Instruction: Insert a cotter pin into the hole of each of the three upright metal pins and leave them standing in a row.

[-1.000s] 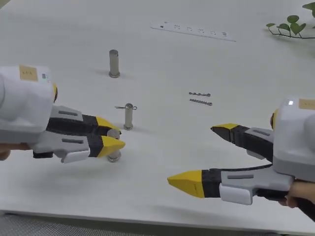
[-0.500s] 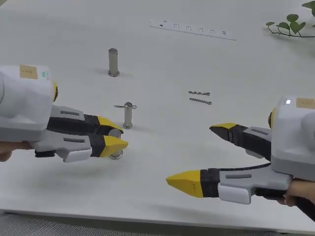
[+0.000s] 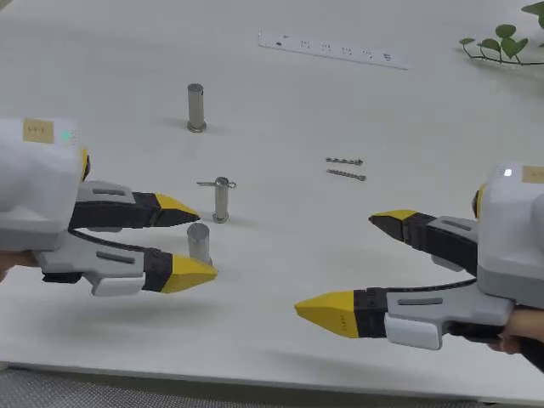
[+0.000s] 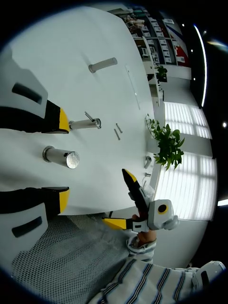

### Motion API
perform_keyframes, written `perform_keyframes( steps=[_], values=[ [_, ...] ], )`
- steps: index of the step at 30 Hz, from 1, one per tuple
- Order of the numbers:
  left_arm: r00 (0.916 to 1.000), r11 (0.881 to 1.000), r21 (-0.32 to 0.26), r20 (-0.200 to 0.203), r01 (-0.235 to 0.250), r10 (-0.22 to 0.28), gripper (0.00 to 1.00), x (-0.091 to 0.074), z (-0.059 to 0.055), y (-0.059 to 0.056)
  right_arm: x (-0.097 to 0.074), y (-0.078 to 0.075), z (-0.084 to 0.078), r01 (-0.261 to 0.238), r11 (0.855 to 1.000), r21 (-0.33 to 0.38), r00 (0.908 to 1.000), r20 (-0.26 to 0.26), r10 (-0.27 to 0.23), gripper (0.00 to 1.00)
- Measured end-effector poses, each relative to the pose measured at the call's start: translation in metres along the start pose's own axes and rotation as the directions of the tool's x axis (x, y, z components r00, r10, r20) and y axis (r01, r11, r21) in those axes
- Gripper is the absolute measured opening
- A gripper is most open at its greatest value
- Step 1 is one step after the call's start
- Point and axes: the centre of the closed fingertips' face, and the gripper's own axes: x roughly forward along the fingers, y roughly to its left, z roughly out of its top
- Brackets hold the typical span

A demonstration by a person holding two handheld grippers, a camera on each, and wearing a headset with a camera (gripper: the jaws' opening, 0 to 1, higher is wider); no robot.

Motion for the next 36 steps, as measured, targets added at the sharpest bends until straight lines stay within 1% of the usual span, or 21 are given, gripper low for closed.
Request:
perform_keyframes(
  steps=[2,5,8,9,15,18,19,20,21,24,27,29,30,32,33,36],
  values=[
    [0.9999,1.0,-0.002,-0.01,-0.013,0.013,0.48,-0.002,-0.004,0.002,0.0,-0.001,-0.001,0.0,1.0,-0.003,1.0,-0.005,0.0,0.93],
    [0.9996,1.0,0.003,-0.011,-0.027,0.027,0.59,-0.004,-0.007,0.005,0.0,-0.001,0.0,0.001,1.0,-0.005,1.0,-0.007,-0.001,0.93],
    [0.998,0.998,0.003,-0.015,-0.062,0.062,0.71,-0.005,-0.011,0.011,-0.001,-0.002,0.001,0.003,1.0,-0.007,1.0,-0.007,-0.003,0.93],
    [0.9977,0.998,0.001,-0.016,-0.066,0.066,0.75,-0.006,-0.011,0.012,-0.001,-0.002,0.002,0.005,1.0,-0.008,1.0,-0.006,-0.005,0.93],
    [0.996,0.996,-0.025,-0.008,-0.09,0.089,0.92,-0.009,-0.013,0.015,-0.003,-0.007,0.009,0.002,0.999,-0.032,0.9999,-0.012,-0.002,0.92],
    [0.9958,0.995,-0.044,-0.006,-0.092,0.092,0.93,-0.01,-0.016,0.015,-0.004,-0.012,0.011,-0.001,0.998,-0.06,0.9995,-0.033,-0.001,0.9],
    [0.9953,0.994,-0.048,-0.008,-0.097,0.096,0.95,-0.01,-0.017,0.015,-0.004,-0.014,0.012,-0.001,0.998,-0.067,0.9992,-0.039,-0.002,0.9],
    [0.9947,0.994,-0.047,-0.008,-0.103,0.103,0.99,-0.01,-0.018,0.015,-0.004,-0.015,0.012,-0.003,0.997,-0.075,0.9989,-0.047,-0.001,0.89],
    [0.9929,0.992,-0.045,-0.013,-0.119,0.119,0.99,-0.011,-0.019,0.018,-0.004,-0.018,0.013,-0.002,0.996,-0.086,0.9984,-0.056,-0.003,0.88],
    [0.9906,0.99,-0.046,-0.023,-0.136,0.135,0.99,-0.012,-0.022,0.02,-0.005,-0.024,0.016,0.0,0.993,-0.115,0.9975,-0.07,-0.009,0.87],
    [0.9912,0.99,-0.059,-0.021,-0.132,0.131,0.99,-0.013,-0.022,0.02,-0.005,-0.032,0.021,0.004,0.991,-0.133,0.9965,-0.082,-0.016,0.87],
    [0.9909,0.989,-0.061,-0.022,-0.134,0.133,0.99,-0.013,-0.023,0.02,-0.006,-0.041,0.025,0.004,0.986,-0.164,0.9948,-0.1,-0.021,0.86],
    [0.9907,0.989,-0.061,-0.026,-0.135,0.133,0.99,-0.013,-0.024,0.02,-0.006,-0.042,0.025,0.004,0.986,-0.167,0.9946,-0.102,-0.021,0.86],
    [0.9904,0.989,-0.064,-0.036,-0.136,0.134,0.99,-0.012,-0.026,0.02,-0.005,-0.05,0.029,0.0,0.984,-0.176,0.9943,-0.105,-0.019,0.86],
    [0.99,0.988,-0.071,-0.041,-0.137,0.135,0.99,-0.012,-0.027,0.02,-0.004,-0.055,0.029,-0.001,0.983,-0.181,0.993,-0.116,-0.02,0.86],
    [0.9902,0.987,-0.079,-0.029,-0.139,0.137,0.99,-0.012,-0.025,0.02,0.0,-0.067,0.029,-0.005,0.978,-0.208,0.9894,-0.143,-0.026,0.85]
  ],
)
